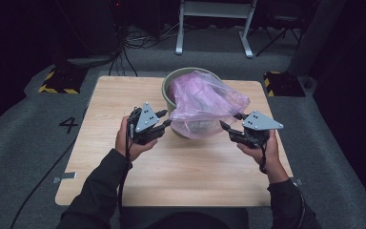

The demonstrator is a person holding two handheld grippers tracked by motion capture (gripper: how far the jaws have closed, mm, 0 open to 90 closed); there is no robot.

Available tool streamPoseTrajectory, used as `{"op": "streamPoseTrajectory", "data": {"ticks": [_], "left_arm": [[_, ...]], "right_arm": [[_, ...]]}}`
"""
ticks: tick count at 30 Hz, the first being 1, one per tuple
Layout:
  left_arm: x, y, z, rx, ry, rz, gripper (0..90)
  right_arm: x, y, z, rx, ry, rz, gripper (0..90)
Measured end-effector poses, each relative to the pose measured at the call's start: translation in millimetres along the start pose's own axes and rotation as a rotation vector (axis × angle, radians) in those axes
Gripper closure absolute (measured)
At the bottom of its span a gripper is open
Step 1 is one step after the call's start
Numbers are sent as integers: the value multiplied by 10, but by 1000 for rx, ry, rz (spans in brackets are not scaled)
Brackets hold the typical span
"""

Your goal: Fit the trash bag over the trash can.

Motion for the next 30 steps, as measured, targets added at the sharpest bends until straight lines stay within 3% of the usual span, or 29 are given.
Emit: {"op": "streamPoseTrajectory", "data": {"ticks": [1, 4, 7, 12, 16, 20, 21, 23, 25, 29, 30], "left_arm": [[7, 8, -15, -5, 5, 3, 569], [20, 22, -118, 10, -58, 19, 395], [43, 54, -237, -10, -79, 7, 257], [91, 206, -376, -55, -94, -21, 223], [75, 389, -373, -74, -83, -34, 224], [-43, 508, -390, -93, -108, -6, 230], [-89, 517, -401, -106, -117, 17, 236], [-185, 533, -412, -152, -97, 53, 272], [-238, 542, -424, -171, -86, 65, 431], [-337, 548, -375, -221, -5, 76, 712], [-366, 544, -367, -216, -8, 77, 769]], "right_arm": [[3, 2, -4, 3, -1, -1, 511], [14, 20, -21, 5, -9, -13, 529], [10, 51, -24, 14, -10, -16, 523], [-8, 116, -16, 34, -11, -18, 511], [-16, 162, -7, 46, -13, -21, 505], [-39, 192, 17, 66, 0, -17, 501], [-47, 198, 21, 69, 4, -16, 501], [-64, 203, 32, 78, 14, -9, 489], [-86, 193, 44, 84, 27, 7, 470], [-95, 171, 76, 74, 43, 5, 428], [-98, 161, 82, 78, 41, 8, 414]]}}
Point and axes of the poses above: each handheld gripper's, and its own axes: x roughly backward along the jaws, y roughly out of its top, z roughly to its left, the point moved 8 cm from there along -x, roughly forward along the jaws, and after that the axes turned 10 degrees about x, right-handed, at the moved point
